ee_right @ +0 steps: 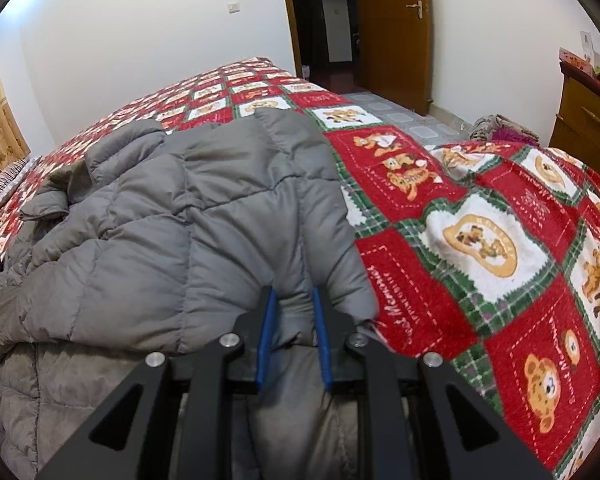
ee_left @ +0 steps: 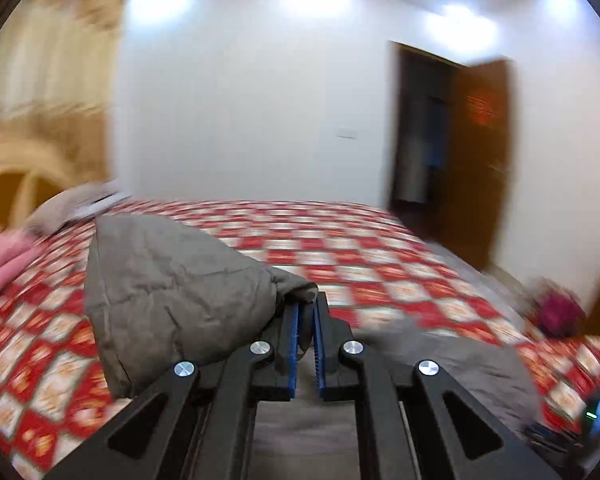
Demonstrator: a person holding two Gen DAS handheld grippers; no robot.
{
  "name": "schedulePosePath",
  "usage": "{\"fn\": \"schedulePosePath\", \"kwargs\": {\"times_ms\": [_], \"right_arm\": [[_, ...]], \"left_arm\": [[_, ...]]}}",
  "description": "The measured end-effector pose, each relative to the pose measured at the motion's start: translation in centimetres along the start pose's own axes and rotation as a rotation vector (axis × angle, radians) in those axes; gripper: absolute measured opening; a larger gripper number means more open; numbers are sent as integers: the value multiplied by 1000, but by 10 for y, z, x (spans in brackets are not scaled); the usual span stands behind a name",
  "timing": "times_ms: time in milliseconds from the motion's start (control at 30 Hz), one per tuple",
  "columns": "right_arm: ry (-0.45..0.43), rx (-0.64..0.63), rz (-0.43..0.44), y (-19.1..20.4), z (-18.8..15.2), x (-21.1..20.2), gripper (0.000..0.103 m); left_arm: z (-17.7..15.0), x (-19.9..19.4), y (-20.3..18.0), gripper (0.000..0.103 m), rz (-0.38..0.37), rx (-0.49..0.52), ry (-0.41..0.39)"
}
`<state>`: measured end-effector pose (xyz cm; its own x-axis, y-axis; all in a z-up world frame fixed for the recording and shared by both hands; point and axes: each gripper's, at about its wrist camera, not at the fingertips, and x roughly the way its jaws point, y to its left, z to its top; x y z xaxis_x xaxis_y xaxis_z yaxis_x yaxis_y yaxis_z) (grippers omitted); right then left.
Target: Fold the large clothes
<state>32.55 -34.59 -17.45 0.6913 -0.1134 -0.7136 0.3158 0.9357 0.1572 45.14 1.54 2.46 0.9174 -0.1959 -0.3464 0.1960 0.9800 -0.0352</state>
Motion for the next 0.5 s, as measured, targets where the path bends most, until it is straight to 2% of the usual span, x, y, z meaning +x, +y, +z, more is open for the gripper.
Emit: {"fn": "schedulePosePath", "kwargs": {"times_ms": [100,167,233,267,367,500], "right_arm": [[-3,13,15,-3,-1,0,21],[-3,18,22,-4,-1,0,21],[-3,16,22,-4,0,0,21],[-3,16,22,-4,0,0,21],[-5,24,32,-6,0,0,22],[-5,29,42,-7,0,1,23]], "left_arm": [[-21,18,-68,6,-110,75,40],[-43,34,-99,6,-162,90,96],[-72,58,-122,6,-179,102,187],[-88,70,-131,7,-176,110,256],[-126,97,-135,10,-228,112,474],[-132,91,-125,20,-308,98,545]]}}
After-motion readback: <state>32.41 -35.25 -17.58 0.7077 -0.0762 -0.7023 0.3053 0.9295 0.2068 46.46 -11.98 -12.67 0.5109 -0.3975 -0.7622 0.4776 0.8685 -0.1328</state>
